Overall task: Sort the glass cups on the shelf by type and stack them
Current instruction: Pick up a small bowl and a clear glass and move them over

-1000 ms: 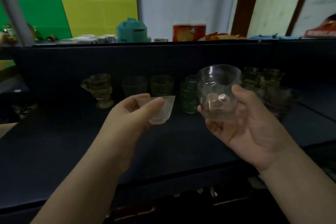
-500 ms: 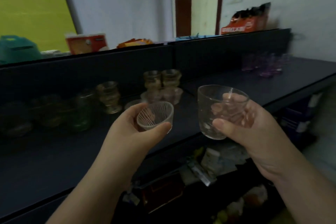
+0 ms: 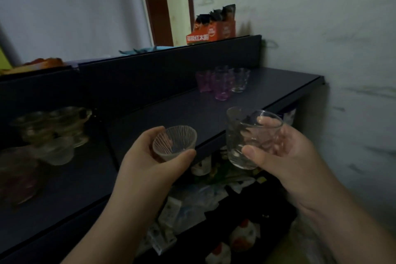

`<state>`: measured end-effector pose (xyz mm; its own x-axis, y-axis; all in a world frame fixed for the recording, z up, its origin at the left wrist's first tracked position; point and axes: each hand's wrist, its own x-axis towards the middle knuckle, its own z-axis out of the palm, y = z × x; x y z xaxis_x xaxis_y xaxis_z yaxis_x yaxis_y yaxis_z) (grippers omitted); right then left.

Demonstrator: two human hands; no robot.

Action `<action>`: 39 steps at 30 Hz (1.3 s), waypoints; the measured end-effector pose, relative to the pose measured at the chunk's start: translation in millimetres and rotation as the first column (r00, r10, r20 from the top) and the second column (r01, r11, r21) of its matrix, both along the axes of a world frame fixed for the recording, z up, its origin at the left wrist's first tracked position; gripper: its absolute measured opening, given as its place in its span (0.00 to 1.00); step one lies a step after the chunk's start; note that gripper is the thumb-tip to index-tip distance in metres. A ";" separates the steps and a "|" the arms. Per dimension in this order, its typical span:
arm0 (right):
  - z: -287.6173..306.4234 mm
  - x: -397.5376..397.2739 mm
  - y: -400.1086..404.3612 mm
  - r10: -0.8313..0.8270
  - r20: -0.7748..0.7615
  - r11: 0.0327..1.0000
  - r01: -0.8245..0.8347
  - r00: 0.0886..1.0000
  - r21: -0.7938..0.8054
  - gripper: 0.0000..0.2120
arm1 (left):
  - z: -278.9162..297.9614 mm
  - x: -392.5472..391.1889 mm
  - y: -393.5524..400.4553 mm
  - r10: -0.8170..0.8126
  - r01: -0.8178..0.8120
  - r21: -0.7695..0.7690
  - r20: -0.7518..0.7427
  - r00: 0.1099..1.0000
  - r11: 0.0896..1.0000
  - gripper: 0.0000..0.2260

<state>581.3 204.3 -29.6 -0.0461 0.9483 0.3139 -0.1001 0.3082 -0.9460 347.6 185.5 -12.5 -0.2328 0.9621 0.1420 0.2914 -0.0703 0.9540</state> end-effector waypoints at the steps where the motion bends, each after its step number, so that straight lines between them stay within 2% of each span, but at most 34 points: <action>1: -3.0 10.8 11.1 -0.023 -0.008 1.000 0.023 1.000 0.001 0.24 | -1.3 11.9 14.0 -0.001 0.001 0.014 -0.010 1.000 1.000 0.33; 5: -9.6 49.9 63.6 -0.106 -0.031 0.994 0.106 0.994 0.010 0.30 | -5.6 54.7 70.6 -0.024 0.025 0.063 -0.011 1.000 0.998 0.34; 9: -8.4 79.1 126.6 -0.120 0.005 0.992 0.119 0.993 0.044 0.27 | -11.0 85.2 128.7 -0.037 0.035 0.085 0.021 0.999 0.996 0.37; 14: -9.6 99.9 218.5 -0.137 0.153 0.990 0.139 0.979 0.000 0.30 | -15.6 101.5 195.9 0.072 -0.072 0.115 0.001 0.997 0.991 0.36; 18: -10.7 99.0 280.7 -0.051 0.280 0.998 0.059 0.959 -0.022 0.28 | -8.2 109.5 235.6 0.161 -0.160 0.085 -0.007 0.987 0.983 0.36; 22: -12.0 95.5 323.3 0.106 0.372 0.994 -0.094 0.922 -0.050 0.28 | -1.9 118.2 257.1 0.235 -0.233 0.086 -0.009 0.972 0.969 0.35; 31: -15.1 96.4 374.3 0.346 0.446 0.933 -0.351 0.825 -0.074 0.36 | 19.2 159.2 261.2 0.520 -0.509 0.145 -0.057 0.852 0.849 0.42; 36: -11.5 130.1 386.8 0.373 0.607 0.891 -0.454 0.701 -0.024 0.42 | 23.1 207.0 269.9 0.556 -0.537 0.171 -0.086 0.827 0.826 0.44; 39: -0.4 175.2 403.4 0.390 0.575 0.896 -0.441 0.719 -0.056 0.36 | 29.2 237.8 282.4 0.507 -0.491 0.186 -0.052 0.860 0.851 0.40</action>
<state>756.5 607.7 -29.9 -0.6200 0.7644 0.1768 0.2997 0.4390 -0.8470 585.4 467.9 16.7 -0.6526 0.6818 0.3306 0.4176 -0.0404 0.9077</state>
